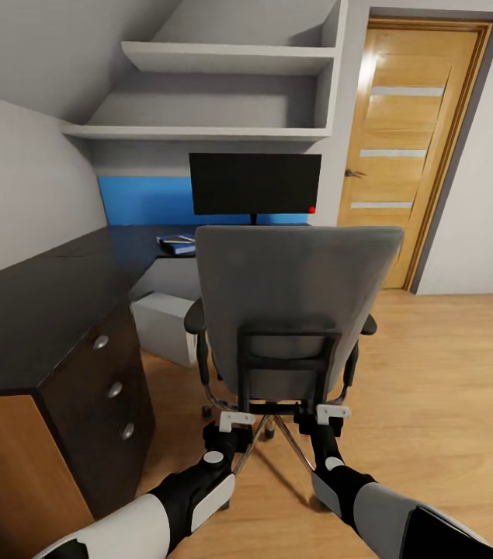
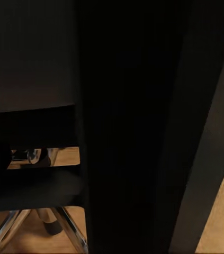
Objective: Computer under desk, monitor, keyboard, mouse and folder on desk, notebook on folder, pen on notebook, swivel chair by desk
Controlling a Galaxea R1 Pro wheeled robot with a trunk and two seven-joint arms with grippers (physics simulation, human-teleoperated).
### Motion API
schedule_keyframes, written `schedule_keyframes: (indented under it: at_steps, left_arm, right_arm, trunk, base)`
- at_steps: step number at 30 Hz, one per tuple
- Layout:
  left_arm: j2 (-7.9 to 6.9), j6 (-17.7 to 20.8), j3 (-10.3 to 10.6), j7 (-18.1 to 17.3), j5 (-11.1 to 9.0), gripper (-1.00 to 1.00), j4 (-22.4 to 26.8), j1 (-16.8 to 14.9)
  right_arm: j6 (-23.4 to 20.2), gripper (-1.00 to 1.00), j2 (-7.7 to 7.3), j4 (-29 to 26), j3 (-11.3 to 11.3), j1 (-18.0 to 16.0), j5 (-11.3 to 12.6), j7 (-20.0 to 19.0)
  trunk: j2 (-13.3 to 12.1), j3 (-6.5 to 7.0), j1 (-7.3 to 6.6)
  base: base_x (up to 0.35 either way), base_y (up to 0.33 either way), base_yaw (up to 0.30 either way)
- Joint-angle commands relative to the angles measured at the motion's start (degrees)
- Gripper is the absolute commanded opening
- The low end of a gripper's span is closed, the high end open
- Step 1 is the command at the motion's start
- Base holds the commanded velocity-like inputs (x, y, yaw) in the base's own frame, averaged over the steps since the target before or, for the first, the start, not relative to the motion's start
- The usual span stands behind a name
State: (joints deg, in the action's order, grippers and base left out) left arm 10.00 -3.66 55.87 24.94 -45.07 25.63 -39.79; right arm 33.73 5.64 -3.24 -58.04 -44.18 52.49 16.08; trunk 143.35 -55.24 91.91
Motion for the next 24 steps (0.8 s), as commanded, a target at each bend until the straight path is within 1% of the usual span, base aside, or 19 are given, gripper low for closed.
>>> schedule_keyframes:
  at_steps: [1,15,22,24]
  left_arm:
    - [0.00,-0.4,0.3,0.5,-0.2,1.00,-0.1,-0.1]
    - [0.00,-0.3,0.3,0.5,-0.2,1.00,-0.1,-0.1]
    - [0.00,-0.3,0.3,0.5,-0.2,1.00,-0.1,-0.1]
    - [0.00,-0.3,0.3,0.5,-0.2,1.00,-0.1,-0.1]
  right_arm:
    - [0.1,1.00,-0.01,0.0,0.2,0.0,0.4,0.4]
    - [0.1,1.00,-0.01,0.0,0.2,0.0,0.4,0.4]
    - [0.1,1.00,-0.01,0.4,0.2,0.0,0.4,0.3]
    - [0.1,1.00,-0.01,0.7,0.2,0.0,0.4,0.2]
  trunk:
    - [0.0,-0.05,0.02]
    - [0.0,-0.05,0.02]
    - [0.0,-0.05,0.02]
    - [0.0,-0.05,0.02]
  base:
    - [0.322,-0.106,0.000]
    - [0.322,-0.118,0.000]
    - [0.312,-0.170,-0.002]
    - [0.306,-0.181,-0.104]
